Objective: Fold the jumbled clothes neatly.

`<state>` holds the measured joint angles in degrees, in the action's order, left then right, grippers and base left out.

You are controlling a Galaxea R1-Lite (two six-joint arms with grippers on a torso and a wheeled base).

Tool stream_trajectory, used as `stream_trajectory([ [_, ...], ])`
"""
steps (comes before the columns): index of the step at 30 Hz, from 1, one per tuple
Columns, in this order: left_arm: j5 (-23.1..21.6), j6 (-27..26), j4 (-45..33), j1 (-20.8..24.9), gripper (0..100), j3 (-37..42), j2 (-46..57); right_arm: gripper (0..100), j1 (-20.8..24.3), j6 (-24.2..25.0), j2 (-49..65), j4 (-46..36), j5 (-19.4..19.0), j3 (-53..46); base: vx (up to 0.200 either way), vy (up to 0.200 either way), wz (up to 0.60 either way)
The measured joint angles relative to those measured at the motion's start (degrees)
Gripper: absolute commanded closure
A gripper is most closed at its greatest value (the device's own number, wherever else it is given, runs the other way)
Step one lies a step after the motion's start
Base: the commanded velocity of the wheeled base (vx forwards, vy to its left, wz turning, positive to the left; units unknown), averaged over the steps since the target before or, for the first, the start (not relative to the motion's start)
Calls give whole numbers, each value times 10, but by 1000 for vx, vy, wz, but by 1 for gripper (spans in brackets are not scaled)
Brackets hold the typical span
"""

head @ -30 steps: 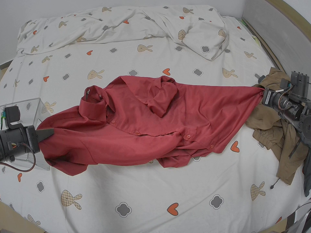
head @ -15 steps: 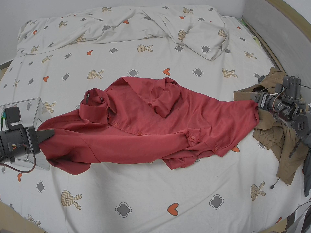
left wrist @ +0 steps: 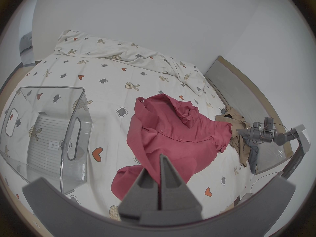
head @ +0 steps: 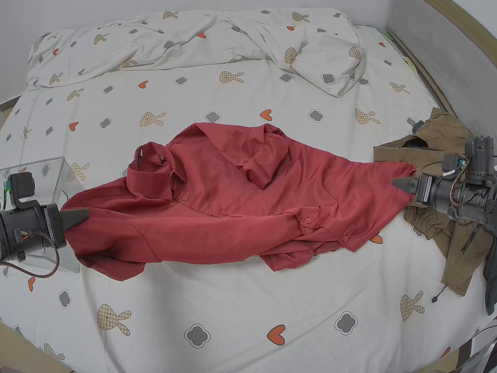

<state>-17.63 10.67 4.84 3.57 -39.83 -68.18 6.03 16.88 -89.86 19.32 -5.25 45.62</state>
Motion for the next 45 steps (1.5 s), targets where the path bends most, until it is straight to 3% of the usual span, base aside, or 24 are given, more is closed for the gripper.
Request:
stream_trajectory([
  [4, 0, 0, 0, 0, 100, 1, -1, 0, 96, 29, 14, -18, -24, -30, 0, 0, 0],
  [8, 0, 0, 0, 1, 100, 1, -3, 0, 201, 49, -7, -31, -20, -44, 0, 0, 0],
  [15, 1, 0, 0, 1, 100, 0, -4, 0, 305, 63, -71, -40, -4, -38, 0, 0, 0],
  [20, 5, 1, 1, 0, 100, -5, -1, 0, 326, 65, -116, -36, 13, -21, 0, 0, 0],
  [29, 9, 1, 0, -6, 100, -13, 11, 0, 310, 55, -171, 11, 25, -2, 0, 0, 0],
  [30, 9, 2, 0, -6, 100, -13, 12, 100, 309, 52, -178, 13, 25, 0, 0, 0, 0],
  [39, 9, 1, 0, -6, 100, -9, 13, 100, 307, 48, -216, 48, 26, 19, 0, 0, 0],
  [45, 9, 0, 0, -5, 100, -8, 10, 100, 306, 47, -207, 74, 48, 6, 0, 0, 0],
])
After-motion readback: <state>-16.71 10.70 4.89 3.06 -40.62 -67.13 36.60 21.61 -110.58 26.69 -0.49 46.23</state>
